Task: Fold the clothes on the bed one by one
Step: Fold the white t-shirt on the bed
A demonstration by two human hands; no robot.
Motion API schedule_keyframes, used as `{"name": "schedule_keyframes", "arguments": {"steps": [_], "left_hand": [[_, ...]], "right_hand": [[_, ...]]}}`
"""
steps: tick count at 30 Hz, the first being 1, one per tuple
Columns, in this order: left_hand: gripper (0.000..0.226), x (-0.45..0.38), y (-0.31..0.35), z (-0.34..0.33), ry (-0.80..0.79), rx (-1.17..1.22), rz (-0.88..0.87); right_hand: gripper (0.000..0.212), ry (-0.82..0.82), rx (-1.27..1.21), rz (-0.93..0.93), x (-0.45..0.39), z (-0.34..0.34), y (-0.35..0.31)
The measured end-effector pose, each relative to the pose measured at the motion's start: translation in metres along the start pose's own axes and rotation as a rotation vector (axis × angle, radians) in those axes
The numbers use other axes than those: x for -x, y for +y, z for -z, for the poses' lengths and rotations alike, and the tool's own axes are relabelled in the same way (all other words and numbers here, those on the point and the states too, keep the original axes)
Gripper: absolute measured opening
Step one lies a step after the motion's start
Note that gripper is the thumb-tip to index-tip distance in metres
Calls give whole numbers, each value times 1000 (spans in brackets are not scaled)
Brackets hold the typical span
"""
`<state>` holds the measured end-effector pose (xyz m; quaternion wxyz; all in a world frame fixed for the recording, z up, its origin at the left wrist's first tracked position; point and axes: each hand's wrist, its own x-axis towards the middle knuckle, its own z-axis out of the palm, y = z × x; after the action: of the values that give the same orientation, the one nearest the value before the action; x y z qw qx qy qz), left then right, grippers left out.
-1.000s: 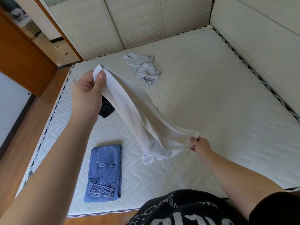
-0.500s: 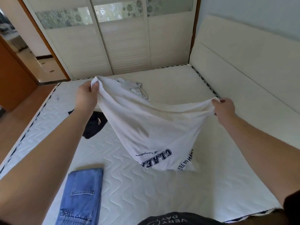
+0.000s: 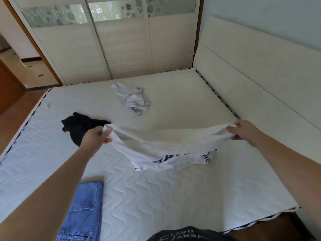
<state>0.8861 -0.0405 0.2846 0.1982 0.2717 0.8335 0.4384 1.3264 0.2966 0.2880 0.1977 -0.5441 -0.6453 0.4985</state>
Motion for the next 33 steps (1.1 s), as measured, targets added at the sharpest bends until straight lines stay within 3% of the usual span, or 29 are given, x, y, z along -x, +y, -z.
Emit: {"name": "schedule_keyframes", "arguments": {"steps": [3,8,12,16,19,23,25,33], "left_hand": [[39,34,-62,-37,-81,3,113],[30,93,-138,-75,-127,-64,247],[34,129,-172,-90,-195,-143,325],[28,151,-195,-94,-259,-256,297],[22,157,-207,-95,-265,-336,237],[8,160,-219,-91,-220,-391,194],[12,159,-225,-88,-187,-419,190],[26,152,-233,-67,-141,-396,298]], "right_hand": [[19,-100,-28,-115,21,-26,61],[19,-292,-2,-302,62,-58,140],[18,-336,70,-403,89,-68,179],[23,-195,126,-389,110,-79,199],[23,-95,325,-300,124,-86,207],[15,-50,486,-244,139,-89,219],[13,4,528,-234,146,-88,224],[25,77,259,-163,155,-81,226]]}}
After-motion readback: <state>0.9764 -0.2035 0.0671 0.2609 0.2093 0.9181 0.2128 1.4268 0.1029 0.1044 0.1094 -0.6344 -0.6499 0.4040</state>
